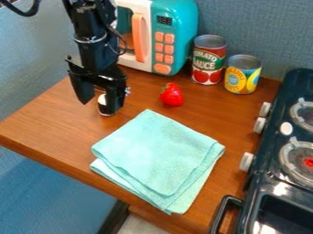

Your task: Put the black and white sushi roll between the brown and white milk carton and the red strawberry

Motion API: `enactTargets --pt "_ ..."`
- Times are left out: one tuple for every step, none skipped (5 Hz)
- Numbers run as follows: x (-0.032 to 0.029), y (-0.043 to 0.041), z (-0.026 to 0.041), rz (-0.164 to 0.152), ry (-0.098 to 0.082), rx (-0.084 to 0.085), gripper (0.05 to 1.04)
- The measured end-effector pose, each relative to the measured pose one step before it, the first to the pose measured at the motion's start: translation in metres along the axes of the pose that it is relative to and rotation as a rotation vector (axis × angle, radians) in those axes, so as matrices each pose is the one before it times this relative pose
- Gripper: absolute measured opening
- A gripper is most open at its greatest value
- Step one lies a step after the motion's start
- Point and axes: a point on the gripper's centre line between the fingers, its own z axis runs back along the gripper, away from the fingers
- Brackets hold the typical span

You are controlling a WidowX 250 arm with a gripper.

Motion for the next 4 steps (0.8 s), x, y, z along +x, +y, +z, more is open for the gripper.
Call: enactTargets --pt "-0.00214 -0.0004 -0.00763 0.0017 0.024 -0.005 1.001" --pt "0.01694 0.00119 -0.0079 0.016 -0.0338 -0.0114 1.001" --pt "0.01563 0.00717 -0.0029 0.018 -0.0333 -0.0453 1.001" --pt "0.01132 0.01485 -0.00288 0.0372 0.0 0.05 1.0"
